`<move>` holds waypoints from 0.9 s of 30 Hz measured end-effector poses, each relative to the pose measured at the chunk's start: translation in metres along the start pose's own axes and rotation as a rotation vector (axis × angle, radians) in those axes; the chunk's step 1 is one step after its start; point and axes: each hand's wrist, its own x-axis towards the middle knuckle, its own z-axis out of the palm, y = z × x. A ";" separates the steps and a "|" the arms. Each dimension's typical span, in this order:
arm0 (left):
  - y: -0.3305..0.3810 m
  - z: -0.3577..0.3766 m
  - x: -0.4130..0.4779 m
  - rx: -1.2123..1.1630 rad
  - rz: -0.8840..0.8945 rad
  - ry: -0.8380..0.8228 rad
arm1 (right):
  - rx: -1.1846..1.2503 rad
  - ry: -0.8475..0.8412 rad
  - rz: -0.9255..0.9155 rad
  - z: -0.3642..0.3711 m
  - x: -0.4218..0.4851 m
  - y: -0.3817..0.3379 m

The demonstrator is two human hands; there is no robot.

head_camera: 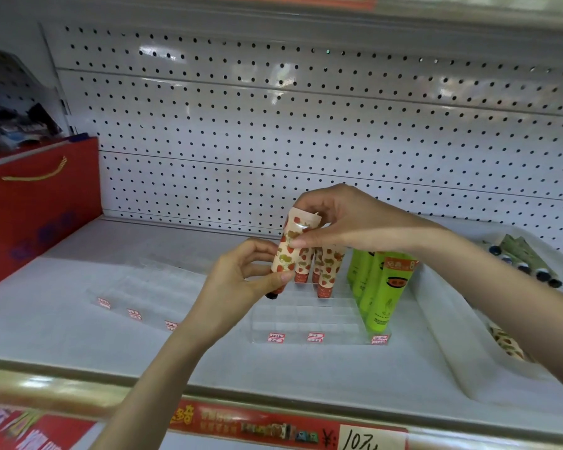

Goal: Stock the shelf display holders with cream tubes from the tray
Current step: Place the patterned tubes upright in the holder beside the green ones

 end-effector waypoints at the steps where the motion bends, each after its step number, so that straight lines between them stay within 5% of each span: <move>1: -0.001 0.000 0.000 0.020 0.007 -0.001 | 0.001 0.004 0.005 0.000 0.001 0.000; 5: -0.004 -0.002 -0.002 0.099 0.015 -0.043 | 0.001 0.021 0.040 -0.001 0.004 0.005; 14: -0.018 -0.017 -0.019 0.843 0.013 -0.172 | -0.310 0.005 0.088 0.003 0.013 0.027; 27: -0.029 -0.026 -0.026 0.888 -0.018 -0.170 | -0.516 -0.070 0.203 0.016 0.019 0.044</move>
